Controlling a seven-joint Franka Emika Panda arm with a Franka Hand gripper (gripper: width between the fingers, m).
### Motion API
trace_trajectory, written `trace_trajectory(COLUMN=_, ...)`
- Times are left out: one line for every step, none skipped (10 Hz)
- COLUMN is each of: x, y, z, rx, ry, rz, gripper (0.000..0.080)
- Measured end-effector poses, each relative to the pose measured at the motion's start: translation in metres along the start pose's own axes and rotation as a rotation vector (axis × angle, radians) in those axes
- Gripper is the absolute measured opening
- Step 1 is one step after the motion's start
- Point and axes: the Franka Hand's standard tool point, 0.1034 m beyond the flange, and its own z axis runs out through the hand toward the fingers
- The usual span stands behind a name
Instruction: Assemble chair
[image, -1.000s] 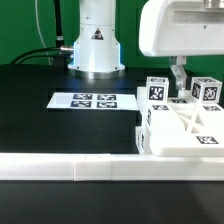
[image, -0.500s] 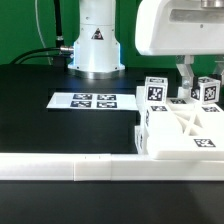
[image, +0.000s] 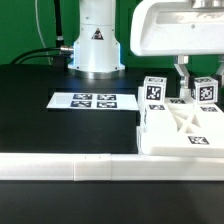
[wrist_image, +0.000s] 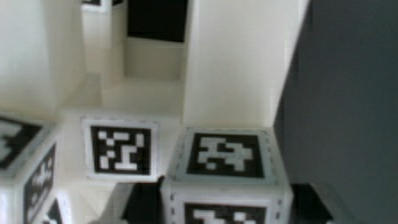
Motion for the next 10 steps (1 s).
trace_trajectory(x=0.0002, y=-0.0004, z=0.0001, rx=0.0, ry=0.003, rz=0.094, gripper=0.0282)
trace_trajectory(x=-0.0001, y=-0.0015, z=0.0001, rx=0.0, ry=0.003, rz=0.23, gripper=0.0282)
trace_trajectory(x=0.0004, y=-0.0016, z=-0.0002, rx=0.001, ry=0.004, rz=0.312, gripper=0.0284)
trace_trajectory(x=0.0005, y=-0.0015, z=-0.0003, rx=0.001, ry=0.004, rz=0.355, gripper=0.0284)
trace_trajectory(x=0.0005, y=-0.0016, z=-0.0003, rx=0.001, ry=0.004, rz=0.399, gripper=0.0284)
trace_trajectory(x=0.0006, y=-0.0018, z=-0.0004, rx=0.002, ry=0.004, rz=0.478, gripper=0.0284)
trace_trajectory(x=0.0007, y=-0.0018, z=-0.0005, rx=0.002, ry=0.004, rz=0.526, gripper=0.0284)
trace_trajectory(x=0.0007, y=-0.0018, z=-0.0005, rx=0.003, ry=0.004, rz=0.564, gripper=0.0284)
trace_trajectory(x=0.0012, y=-0.0015, z=-0.0006, rx=0.021, ry=0.002, rz=0.684, gripper=0.0284)
trace_trajectory(x=0.0019, y=-0.0019, z=-0.0006, rx=0.041, ry=0.002, rz=0.796, gripper=0.0284)
